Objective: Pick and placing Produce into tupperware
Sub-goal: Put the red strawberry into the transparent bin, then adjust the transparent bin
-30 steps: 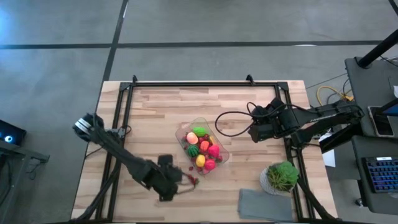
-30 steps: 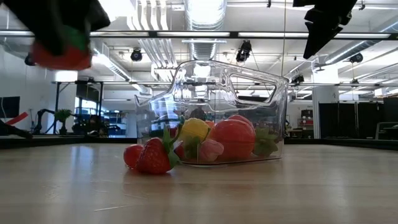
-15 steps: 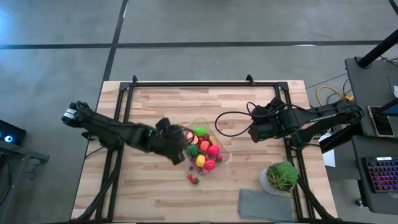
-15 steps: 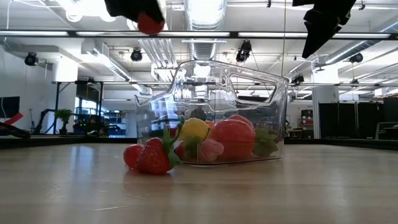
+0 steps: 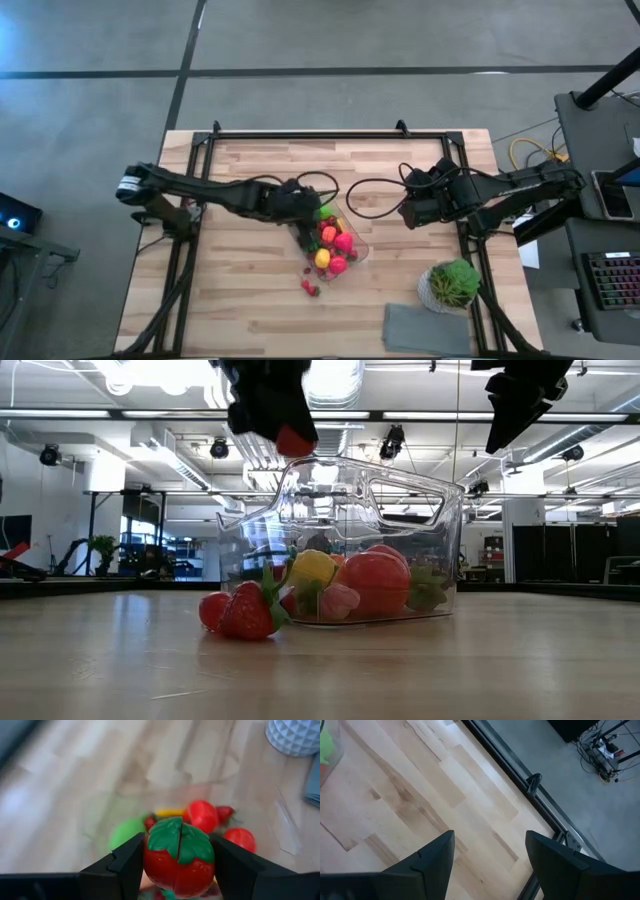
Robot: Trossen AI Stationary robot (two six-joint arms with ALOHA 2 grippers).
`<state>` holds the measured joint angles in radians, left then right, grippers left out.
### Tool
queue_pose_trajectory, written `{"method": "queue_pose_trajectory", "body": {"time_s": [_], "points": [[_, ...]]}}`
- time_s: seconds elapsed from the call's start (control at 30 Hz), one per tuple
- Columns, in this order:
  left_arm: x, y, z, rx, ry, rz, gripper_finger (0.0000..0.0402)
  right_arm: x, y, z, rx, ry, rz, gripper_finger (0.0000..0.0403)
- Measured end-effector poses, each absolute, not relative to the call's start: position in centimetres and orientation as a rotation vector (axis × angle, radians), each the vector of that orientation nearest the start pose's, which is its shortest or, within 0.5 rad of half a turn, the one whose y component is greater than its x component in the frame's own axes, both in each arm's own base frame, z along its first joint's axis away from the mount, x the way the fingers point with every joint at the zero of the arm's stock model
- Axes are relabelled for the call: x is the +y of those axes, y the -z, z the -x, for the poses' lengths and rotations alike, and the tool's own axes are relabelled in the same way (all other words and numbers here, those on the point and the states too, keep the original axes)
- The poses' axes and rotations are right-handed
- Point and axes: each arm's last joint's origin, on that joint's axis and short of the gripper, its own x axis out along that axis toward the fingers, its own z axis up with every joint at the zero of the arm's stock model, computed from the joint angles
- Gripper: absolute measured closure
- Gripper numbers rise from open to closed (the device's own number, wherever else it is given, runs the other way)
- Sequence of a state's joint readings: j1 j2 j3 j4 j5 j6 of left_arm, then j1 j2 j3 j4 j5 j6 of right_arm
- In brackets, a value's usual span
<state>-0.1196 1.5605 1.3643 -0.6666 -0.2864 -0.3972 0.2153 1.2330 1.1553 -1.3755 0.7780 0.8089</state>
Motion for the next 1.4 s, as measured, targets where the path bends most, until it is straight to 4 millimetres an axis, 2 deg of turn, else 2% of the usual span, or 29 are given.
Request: {"method": "queue_pose_trajectory", "body": {"time_s": [0.13, 0.3, 0.47, 0.6, 0.73, 0.87, 1.03, 1.17, 1.27, 1.4], "points": [[-3.0, -28.7, -34.1, 0.855, -0.355, 0.325, 0.021, 2.1, -30.6, -19.2, 0.983, 0.909, 0.017, 0.0165], [-3.1, -27.4, -34.8, 0.887, -0.378, 0.364, 0.0166, 2.1, -30.6, -19.1, 0.984, 0.909, 0.018, 0.0165], [-3.0, -27.5, -34.5, 0.904, -0.379, 0.353, 0.012, 2.1, -30.6, -19.1, 0.985, 0.909, 0.02, 0.0165], [-3.5, -28.1, -33.5, 0.955, -0.321, 0.373, 0.0108, 2.1, -30.6, -19.1, 0.988, 0.908, 0.024, 0.0165], [-5.2, -28.1, -31.9, 1.08, -0.236, 0.367, 0.0107, 2.1, -30.6, -19.1, 0.992, 0.909, 0.027, 0.0165], [-7.2, -26.6, -30.4, 1.198, -0.209, 0.304, 0.0107, 2.1, -30.5, -19.1, 0.993, 0.909, 0.028, 0.0165], [-10.1, -24.6, -29.8, 1.249, -0.192, 0.29, 0.0107, 2.1, -30.3, -19.0, 1.005, 0.909, 0.039, 0.0165], [-12.4, -23.4, -30.0, 1.204, -0.205, 0.197, 0.0107, 2.0, -29.9, -18.9, 1.021, 0.912, 0.052, 0.0165], [-13.8, -22.5, -30.2, 1.117, -0.315, 0.135, 0.0107, 2.0, -29.5, -18.7, 1.041, 0.913, 0.062, 0.0165], [-15.1, -21.3, -30.5, 1.003, -0.463, 0.161, 0.0107, 2.1, -28.8, -18.6, 1.085, 0.897, 0.045, 0.0165]]}}
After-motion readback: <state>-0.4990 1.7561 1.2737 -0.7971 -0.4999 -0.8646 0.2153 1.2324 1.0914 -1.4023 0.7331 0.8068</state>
